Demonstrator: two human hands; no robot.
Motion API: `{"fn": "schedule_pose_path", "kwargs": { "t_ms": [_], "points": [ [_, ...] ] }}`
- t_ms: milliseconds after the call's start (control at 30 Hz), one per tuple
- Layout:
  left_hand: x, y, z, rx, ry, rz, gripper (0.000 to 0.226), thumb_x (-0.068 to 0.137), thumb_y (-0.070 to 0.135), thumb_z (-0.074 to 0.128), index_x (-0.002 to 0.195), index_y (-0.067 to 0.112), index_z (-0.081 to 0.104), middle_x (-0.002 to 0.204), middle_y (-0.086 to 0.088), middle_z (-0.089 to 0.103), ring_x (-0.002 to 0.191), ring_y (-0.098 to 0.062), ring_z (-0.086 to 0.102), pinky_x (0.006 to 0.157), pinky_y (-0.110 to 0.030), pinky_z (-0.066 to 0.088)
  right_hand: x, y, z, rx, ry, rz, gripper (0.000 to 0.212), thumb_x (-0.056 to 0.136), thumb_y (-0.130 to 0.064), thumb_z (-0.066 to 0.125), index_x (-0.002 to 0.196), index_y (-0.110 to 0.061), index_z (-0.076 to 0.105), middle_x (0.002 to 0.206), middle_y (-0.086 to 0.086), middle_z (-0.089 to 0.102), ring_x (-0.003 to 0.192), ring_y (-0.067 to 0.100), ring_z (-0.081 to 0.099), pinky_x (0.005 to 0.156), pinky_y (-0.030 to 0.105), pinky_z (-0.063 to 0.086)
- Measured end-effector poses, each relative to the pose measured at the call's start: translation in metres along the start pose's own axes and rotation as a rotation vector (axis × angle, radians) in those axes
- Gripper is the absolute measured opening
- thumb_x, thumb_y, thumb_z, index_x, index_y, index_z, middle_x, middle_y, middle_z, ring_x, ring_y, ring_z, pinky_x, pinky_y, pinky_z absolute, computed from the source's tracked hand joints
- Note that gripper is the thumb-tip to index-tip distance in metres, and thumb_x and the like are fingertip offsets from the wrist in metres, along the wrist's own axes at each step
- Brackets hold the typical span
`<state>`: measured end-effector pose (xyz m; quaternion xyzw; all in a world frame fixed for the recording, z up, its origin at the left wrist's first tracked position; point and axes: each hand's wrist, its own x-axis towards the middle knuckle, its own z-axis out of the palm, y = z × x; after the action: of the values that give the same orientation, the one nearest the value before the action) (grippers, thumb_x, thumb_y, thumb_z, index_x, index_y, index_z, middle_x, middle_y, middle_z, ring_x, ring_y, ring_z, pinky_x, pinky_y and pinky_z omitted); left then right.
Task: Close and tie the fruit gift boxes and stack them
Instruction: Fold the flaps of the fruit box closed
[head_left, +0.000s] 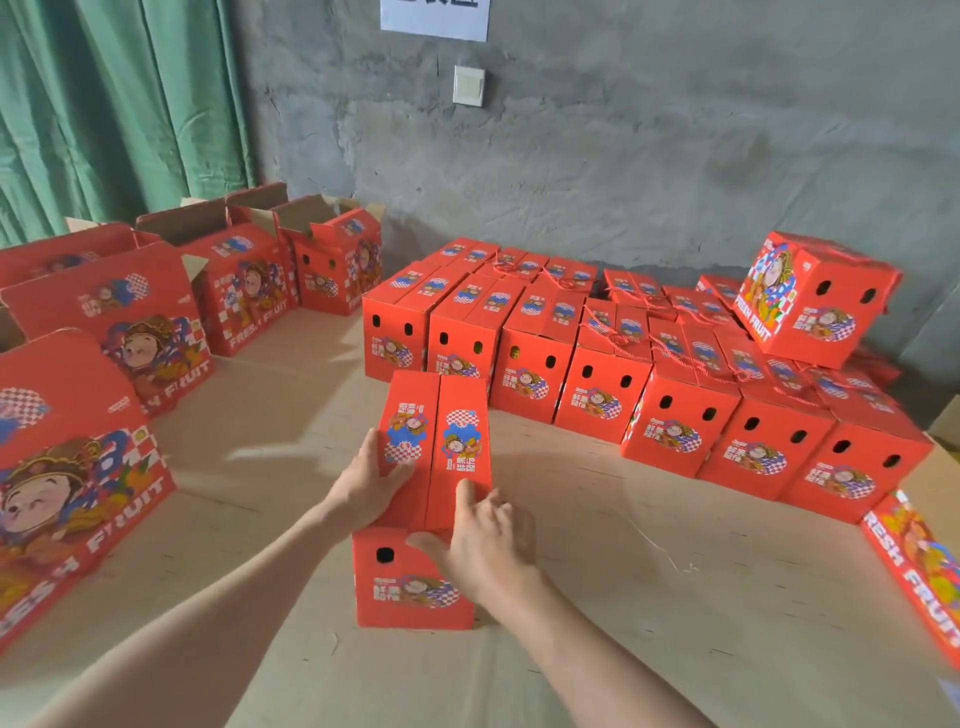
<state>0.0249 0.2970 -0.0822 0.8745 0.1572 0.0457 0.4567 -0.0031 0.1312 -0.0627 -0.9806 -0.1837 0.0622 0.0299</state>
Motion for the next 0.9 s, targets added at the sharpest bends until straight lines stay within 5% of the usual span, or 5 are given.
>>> {"fn": "schedule_pose_path", "kwargs": {
  "t_ms": [133, 233, 400, 767, 900],
  "points": [
    [0.006, 0.001, -0.016, 0.265, 0.187, -0.105, 0.073, 0.092, 0.057, 0.043, 0.146, 0.013, 0.026, 0.153, -0.007, 0.03, 0.134, -0.029, 0.037, 0.106, -0.045, 0.031, 0.002, 0.003, 0.009, 0.361, 0.078, -0.006, 0.073, 0.089, -0.067, 0.04, 0.144, -0.02, 0.027, 0.129, 0.015, 0.053, 0.119, 0.031, 0.051, 0.096, 0.038, 0.038],
    [-0.006, -0.011, -0.014, -0.242, 0.44, -0.43, 0.059, 0.095, 0.048, 0.041, 0.117, -0.005, 0.053, 0.127, -0.027, 0.053, 0.114, -0.04, 0.052, 0.097, -0.047, 0.042, -0.002, 0.032, 0.028, 0.989, 0.134, 0.322, 0.051, 0.093, -0.058, 0.042, 0.134, -0.026, 0.041, 0.124, 0.005, 0.06, 0.118, 0.026, 0.055, 0.097, 0.033, 0.043],
    [-0.019, -0.014, -0.015, -0.754, -0.149, -0.701, 0.065, 0.095, 0.064, 0.022, 0.116, 0.013, 0.055, 0.116, -0.016, 0.064, 0.103, -0.034, 0.059, 0.096, -0.049, 0.031, 0.022, 0.021, 0.038, 1.635, -0.284, 0.633, 0.073, 0.092, -0.067, 0.03, 0.119, -0.007, 0.063, 0.115, 0.013, 0.067, 0.107, 0.026, 0.061, 0.085, 0.036, 0.049],
    [0.034, 0.06, -0.053, -0.377, 0.077, 0.113, 0.023, 0.093, 0.018, 0.055, 0.074, 0.011, 0.066, 0.069, -0.001, 0.056, 0.061, -0.014, 0.046, 0.057, -0.025, 0.036, 0.093, -0.017, -0.064, 1.26, 0.387, 0.418, 0.018, 0.096, -0.02, 0.049, 0.088, -0.011, 0.062, 0.075, 0.001, 0.059, 0.077, 0.02, 0.053, 0.063, 0.027, 0.036],
    [0.035, 0.11, -0.077, 0.106, 0.018, 0.502, 0.055, 0.094, 0.024, 0.056, 0.042, 0.022, 0.036, 0.04, 0.009, 0.038, 0.039, -0.004, 0.037, 0.044, -0.016, 0.03, 0.09, -0.062, -0.088, 1.274, 0.168, 0.114, 0.029, 0.094, -0.003, 0.035, 0.099, -0.001, 0.063, 0.098, 0.012, 0.066, 0.082, 0.016, 0.048, 0.064, 0.028, 0.035]
  ]
}}
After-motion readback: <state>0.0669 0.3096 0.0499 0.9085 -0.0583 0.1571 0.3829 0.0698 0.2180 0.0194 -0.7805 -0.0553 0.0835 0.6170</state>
